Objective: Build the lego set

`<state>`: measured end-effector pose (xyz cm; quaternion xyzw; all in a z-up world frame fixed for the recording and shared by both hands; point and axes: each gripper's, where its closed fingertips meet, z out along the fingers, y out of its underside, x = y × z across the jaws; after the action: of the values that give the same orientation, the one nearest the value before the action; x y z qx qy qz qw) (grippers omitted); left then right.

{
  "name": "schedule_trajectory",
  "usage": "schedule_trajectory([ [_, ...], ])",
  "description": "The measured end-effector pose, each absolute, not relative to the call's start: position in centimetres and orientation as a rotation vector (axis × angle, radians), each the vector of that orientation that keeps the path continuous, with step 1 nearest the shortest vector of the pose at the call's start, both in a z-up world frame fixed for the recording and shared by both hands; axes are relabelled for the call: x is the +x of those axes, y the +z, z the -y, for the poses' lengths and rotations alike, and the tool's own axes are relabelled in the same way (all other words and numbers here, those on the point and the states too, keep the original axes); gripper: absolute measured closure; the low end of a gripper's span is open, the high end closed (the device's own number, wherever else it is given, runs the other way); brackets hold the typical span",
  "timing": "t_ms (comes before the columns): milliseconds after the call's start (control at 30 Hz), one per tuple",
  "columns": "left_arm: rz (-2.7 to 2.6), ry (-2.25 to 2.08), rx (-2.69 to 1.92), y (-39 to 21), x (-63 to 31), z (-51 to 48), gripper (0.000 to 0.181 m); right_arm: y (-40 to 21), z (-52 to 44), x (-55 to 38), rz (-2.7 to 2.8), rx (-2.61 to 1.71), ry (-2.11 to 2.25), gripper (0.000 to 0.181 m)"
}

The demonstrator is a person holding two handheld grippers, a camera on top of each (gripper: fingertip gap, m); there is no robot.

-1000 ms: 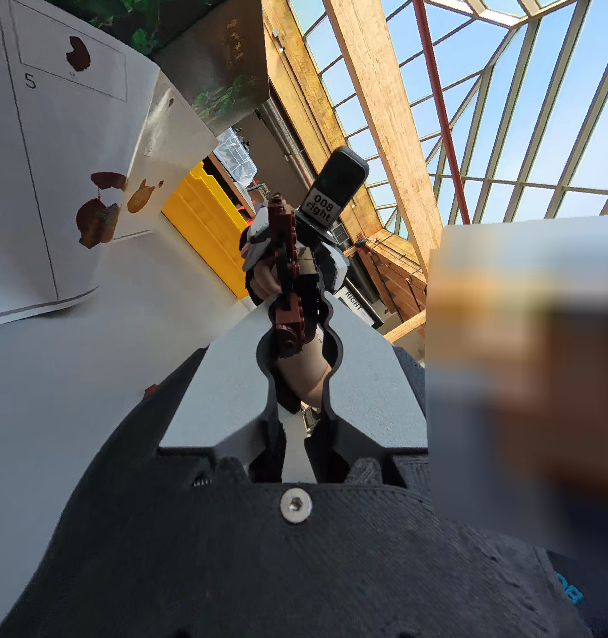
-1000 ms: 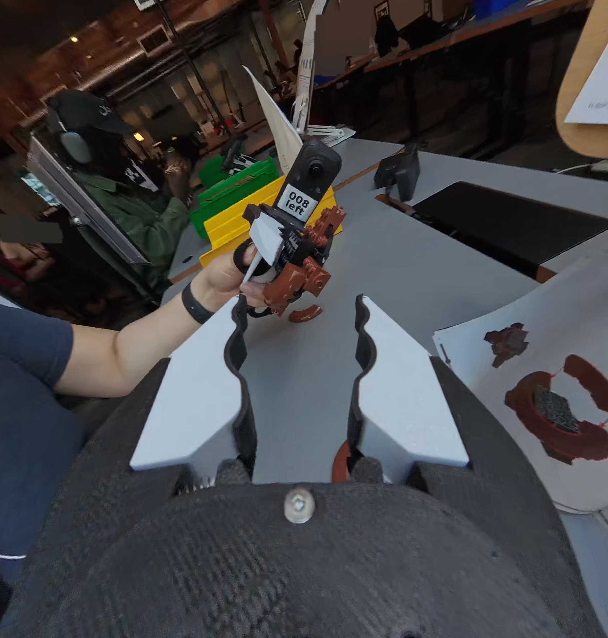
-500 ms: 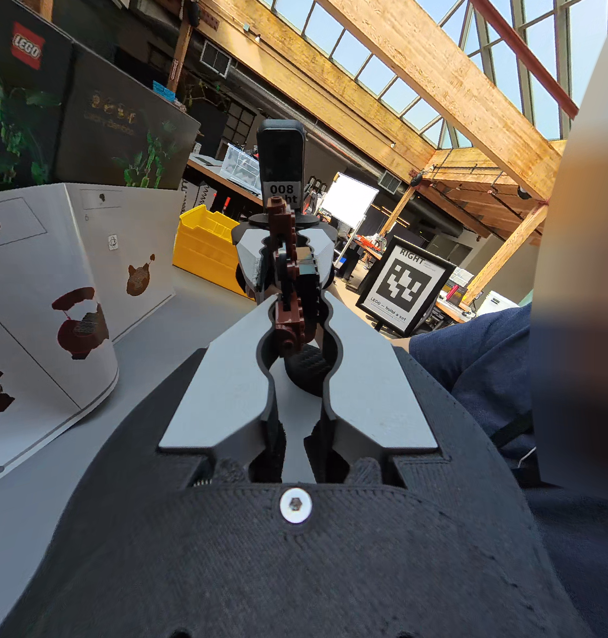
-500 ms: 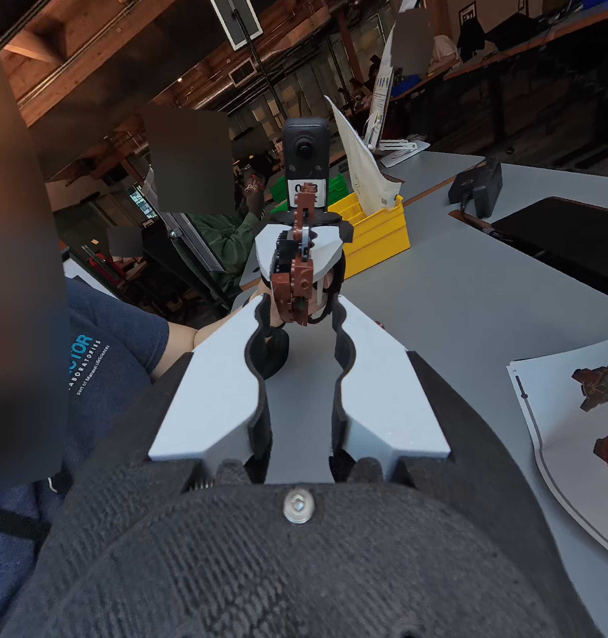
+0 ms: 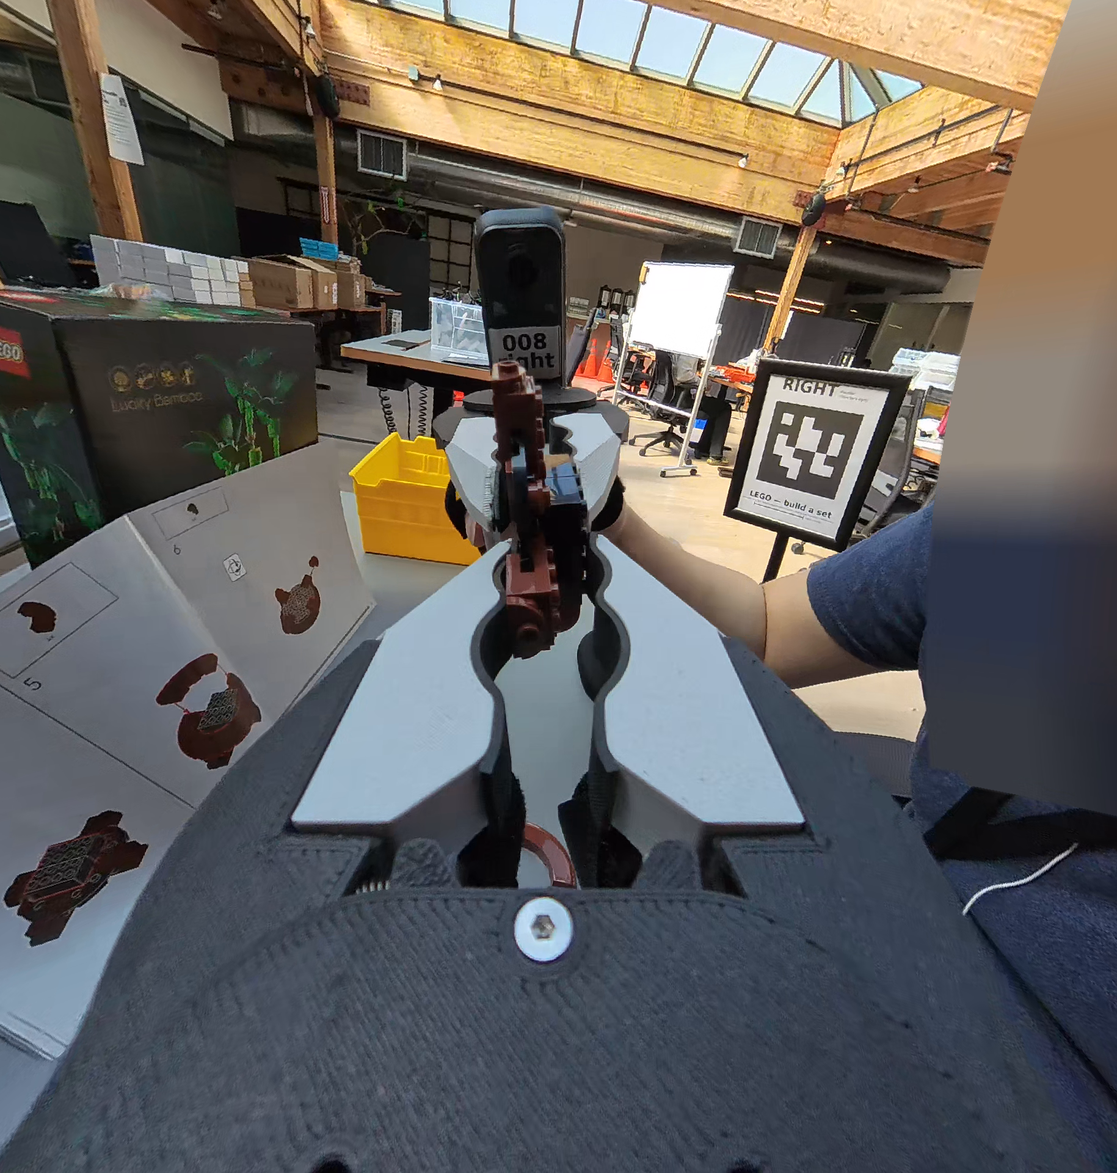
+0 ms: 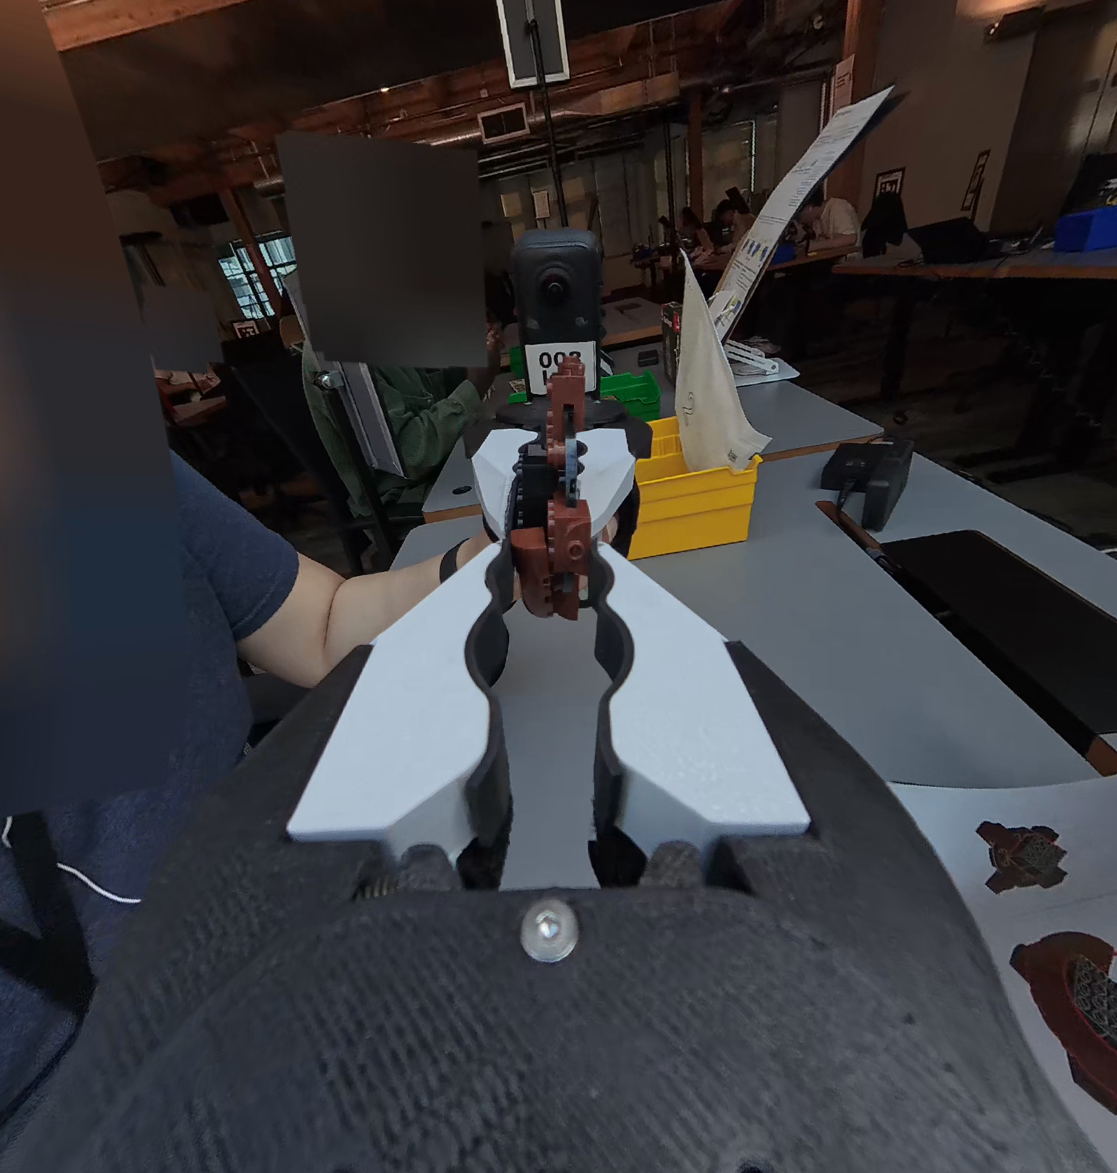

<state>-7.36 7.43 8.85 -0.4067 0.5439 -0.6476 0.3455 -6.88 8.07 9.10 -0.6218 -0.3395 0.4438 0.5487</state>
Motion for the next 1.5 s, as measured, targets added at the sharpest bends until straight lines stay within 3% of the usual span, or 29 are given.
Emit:
schedule_trajectory([
  [533, -1.557, -1.395, -0.817, 11.1, -9.1, -3.7, 0.164, 12.2, -4.4, -9.1, 0.999, -1.249, 0.814, 0.159],
  [967, -1.424, -1.680, -0.969, 11.3, -8.1, -5.2, 0.164, 11.9, -6.0, -7.6, 0.902, -1.329, 0.859, 0.157],
  [1500, -1.481, -1.577, -0.969, 11.0, -8.2, -4.7, 0.164, 11.7, -5.5, -7.8, 0.928, -1.389, 0.876, 0.159],
])
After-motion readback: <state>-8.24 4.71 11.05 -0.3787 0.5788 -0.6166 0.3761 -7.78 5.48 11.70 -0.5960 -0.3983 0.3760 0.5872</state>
